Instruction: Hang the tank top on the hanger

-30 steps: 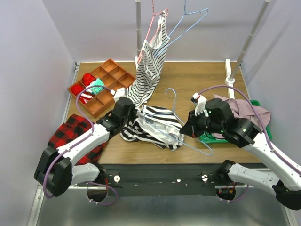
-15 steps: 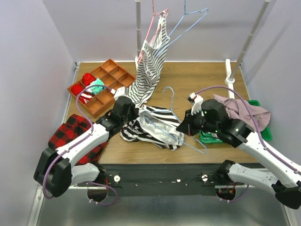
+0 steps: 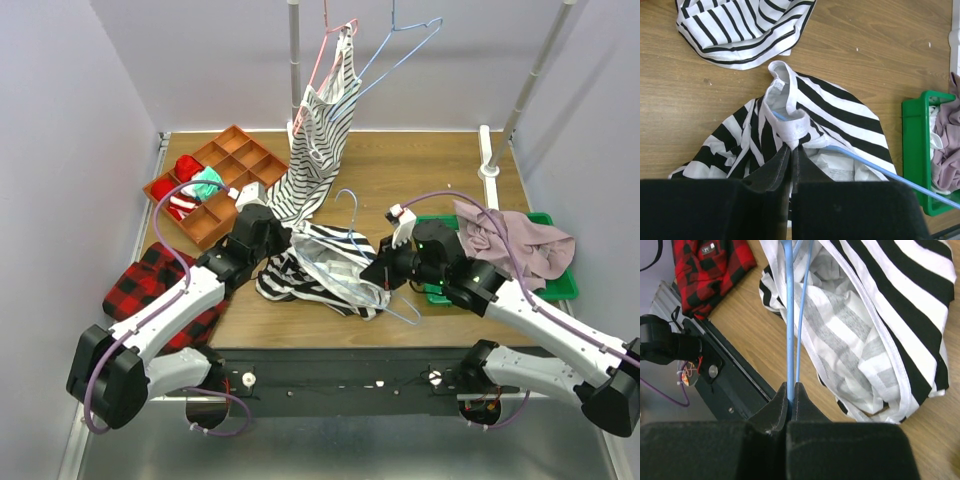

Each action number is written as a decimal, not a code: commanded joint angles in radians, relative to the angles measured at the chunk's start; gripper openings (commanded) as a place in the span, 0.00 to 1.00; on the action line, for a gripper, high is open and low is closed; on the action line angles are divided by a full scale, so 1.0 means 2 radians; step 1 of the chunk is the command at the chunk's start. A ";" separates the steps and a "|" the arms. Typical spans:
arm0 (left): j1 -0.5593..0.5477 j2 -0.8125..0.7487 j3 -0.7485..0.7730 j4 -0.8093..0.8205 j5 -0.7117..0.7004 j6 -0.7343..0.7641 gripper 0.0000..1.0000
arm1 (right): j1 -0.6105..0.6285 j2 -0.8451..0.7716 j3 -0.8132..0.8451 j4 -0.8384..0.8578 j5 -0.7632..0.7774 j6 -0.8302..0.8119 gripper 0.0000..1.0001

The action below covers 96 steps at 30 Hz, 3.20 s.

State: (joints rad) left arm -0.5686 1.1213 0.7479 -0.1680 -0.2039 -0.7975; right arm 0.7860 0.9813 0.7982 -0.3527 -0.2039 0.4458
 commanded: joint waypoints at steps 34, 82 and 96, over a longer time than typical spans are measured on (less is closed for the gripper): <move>-0.015 -0.104 -0.023 0.071 0.149 0.172 0.61 | 0.030 0.186 -0.114 0.464 -0.011 -0.035 0.01; -0.121 0.003 -0.010 0.170 -0.068 0.285 0.00 | 0.040 0.117 -0.056 0.271 0.140 0.016 0.46; -0.126 -0.030 -0.041 0.201 -0.117 0.270 0.00 | 0.040 -0.030 -0.123 0.051 0.300 0.161 0.46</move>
State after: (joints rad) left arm -0.8139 1.1088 0.6846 0.1753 -0.3576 -0.2394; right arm 0.8585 0.9398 0.6392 -0.0879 0.2985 0.6609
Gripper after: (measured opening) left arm 0.021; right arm 0.460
